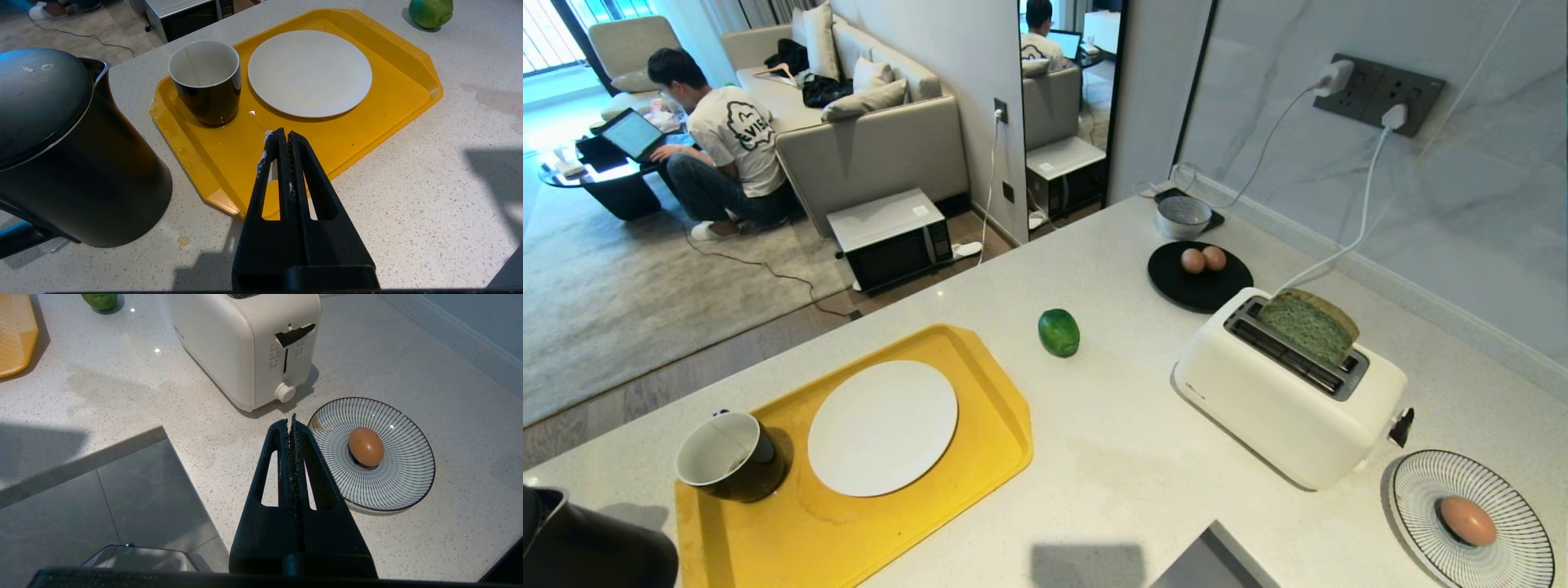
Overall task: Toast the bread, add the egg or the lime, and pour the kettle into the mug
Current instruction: Put the baked bread on a plate
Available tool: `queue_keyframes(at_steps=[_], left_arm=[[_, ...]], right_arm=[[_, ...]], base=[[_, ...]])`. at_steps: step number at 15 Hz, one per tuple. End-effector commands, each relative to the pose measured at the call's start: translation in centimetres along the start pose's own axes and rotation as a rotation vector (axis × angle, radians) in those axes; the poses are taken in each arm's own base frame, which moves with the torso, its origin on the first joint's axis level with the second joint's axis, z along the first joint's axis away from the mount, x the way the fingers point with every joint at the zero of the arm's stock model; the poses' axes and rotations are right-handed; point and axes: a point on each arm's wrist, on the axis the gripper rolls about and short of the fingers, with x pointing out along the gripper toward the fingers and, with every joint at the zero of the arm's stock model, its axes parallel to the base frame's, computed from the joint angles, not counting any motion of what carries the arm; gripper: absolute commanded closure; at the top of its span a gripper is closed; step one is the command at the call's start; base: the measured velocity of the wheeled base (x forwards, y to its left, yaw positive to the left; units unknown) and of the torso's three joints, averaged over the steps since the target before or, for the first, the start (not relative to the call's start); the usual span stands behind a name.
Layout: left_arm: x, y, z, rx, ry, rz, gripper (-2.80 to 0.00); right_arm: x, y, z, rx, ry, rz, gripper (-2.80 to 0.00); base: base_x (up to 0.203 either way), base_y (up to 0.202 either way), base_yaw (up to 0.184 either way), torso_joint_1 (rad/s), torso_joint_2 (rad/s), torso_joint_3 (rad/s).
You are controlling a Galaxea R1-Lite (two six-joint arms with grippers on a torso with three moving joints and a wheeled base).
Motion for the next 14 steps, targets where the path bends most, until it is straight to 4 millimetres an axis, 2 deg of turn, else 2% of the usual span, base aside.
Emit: queue_keyframes(at_steps=[1, 14], left_arm=[[0.01, 0.00, -0.01, 0.001, 0.002, 0.000, 0.00], [0.01, 0.00, 0.00, 0.001, 0.001, 0.000, 0.00]], right_arm=[[0.01, 0.00, 0.00, -0.001, 0.002, 0.001, 0.00], [0.01, 0.00, 0.02, 0.009, 0.000, 0.000, 0.00]], base=[[0.000, 0.000, 0.000, 0.000, 0.00, 0.000], [0.000, 0.000, 0.000, 0.000, 0.00, 0.000]])
